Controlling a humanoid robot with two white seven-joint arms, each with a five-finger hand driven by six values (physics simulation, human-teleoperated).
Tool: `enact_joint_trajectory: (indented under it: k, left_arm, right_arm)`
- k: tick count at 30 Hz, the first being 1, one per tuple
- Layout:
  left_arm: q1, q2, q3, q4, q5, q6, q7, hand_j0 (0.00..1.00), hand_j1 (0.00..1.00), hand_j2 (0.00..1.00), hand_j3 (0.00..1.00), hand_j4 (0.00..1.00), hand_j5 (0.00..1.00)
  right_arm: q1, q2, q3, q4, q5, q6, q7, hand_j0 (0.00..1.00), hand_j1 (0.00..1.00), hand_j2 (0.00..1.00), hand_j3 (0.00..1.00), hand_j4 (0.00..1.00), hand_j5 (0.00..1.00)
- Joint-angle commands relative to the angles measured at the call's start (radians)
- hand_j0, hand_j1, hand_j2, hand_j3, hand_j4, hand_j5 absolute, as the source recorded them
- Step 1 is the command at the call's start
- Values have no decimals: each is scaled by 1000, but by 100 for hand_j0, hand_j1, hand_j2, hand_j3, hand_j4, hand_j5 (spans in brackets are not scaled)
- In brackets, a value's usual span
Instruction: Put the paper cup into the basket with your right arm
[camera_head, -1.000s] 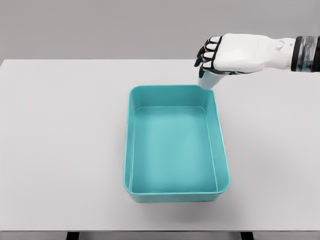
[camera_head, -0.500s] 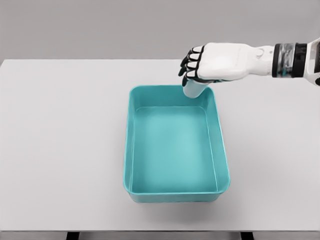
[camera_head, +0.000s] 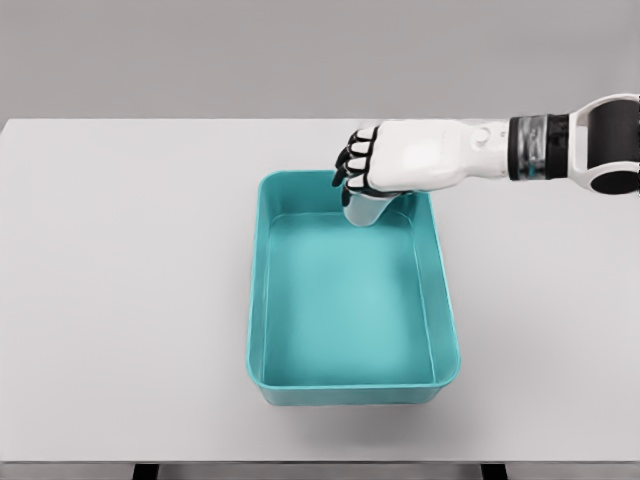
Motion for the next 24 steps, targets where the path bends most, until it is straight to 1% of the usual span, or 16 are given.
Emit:
enact_joint_trajectory:
  k: [1,4,12,15,18,24]
  left_arm:
    - [0,0,-2,0,0,1,0,100,100,100,100,100,100]
    - [0,0,1,0,0,-1,0,100,100,100,100,100,100]
    - [0,0,1,0,0,1,0,100,100,100,100,100,100]
    - [0,0,1,0,0,-1,0,100,100,100,100,100,100]
    - [2,0,1,0,0,-1,0,100,100,100,100,100,100]
    - [2,0,1,0,0,-1,0,100,100,100,100,100,100]
  right_arm:
    - [2,11,0,0,-5,1,0,66,66,66,66,66,66]
    - [15,33,2,0,-5,1,0,66,66,66,66,66,66]
    - [43,40,22,0,-1,1,0,66,66,66,66,66,66]
    - [54,59,22,3,12,1,0,66,66,66,66,66,66]
    - [78,60,23,6,15,1,0,67,67,67,67,67,67]
    - [86,65,28,6,16,1,0,67,67,67,67,67,67]
